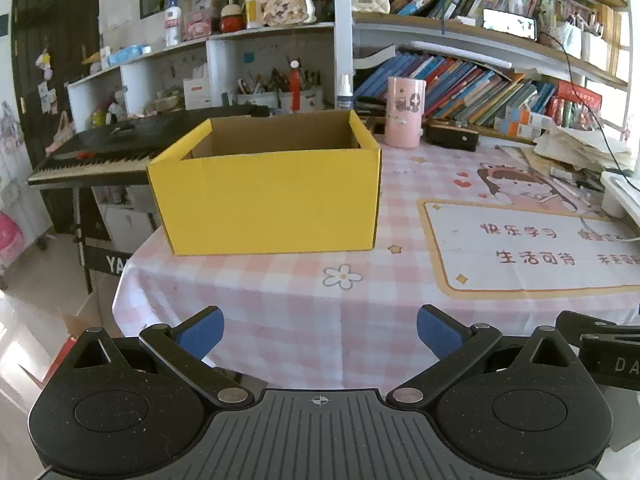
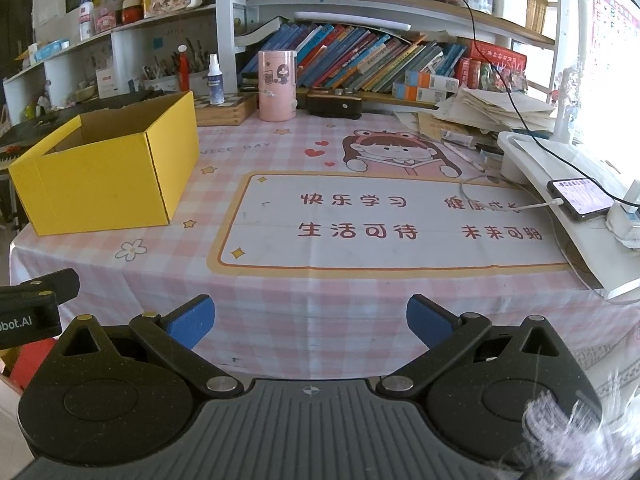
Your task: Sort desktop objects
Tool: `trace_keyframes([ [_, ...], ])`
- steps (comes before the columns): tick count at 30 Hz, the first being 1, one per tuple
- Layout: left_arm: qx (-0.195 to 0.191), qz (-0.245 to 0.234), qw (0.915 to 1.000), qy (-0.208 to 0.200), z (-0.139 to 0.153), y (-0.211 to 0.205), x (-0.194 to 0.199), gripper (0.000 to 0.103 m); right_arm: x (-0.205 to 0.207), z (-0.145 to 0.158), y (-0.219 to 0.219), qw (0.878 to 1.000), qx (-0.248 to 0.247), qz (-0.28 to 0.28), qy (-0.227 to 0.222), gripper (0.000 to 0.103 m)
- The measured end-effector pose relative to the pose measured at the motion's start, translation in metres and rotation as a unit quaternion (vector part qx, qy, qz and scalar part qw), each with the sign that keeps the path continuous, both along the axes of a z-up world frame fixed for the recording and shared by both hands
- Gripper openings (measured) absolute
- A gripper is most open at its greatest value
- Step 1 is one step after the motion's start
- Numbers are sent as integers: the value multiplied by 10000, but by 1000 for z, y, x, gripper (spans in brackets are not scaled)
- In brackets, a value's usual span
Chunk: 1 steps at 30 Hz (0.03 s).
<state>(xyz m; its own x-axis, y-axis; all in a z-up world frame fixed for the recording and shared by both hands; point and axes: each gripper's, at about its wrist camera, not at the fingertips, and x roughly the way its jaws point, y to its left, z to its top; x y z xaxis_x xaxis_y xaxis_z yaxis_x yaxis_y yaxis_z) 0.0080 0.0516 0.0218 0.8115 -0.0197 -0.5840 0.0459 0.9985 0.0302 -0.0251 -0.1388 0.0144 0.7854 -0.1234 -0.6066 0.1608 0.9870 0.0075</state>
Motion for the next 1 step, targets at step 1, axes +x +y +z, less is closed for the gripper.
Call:
trace_keyframes([
  [1, 7, 3, 10000, 18, -1, 0, 0, 103, 0, 0, 0, 10000, 2, 0, 2, 103],
])
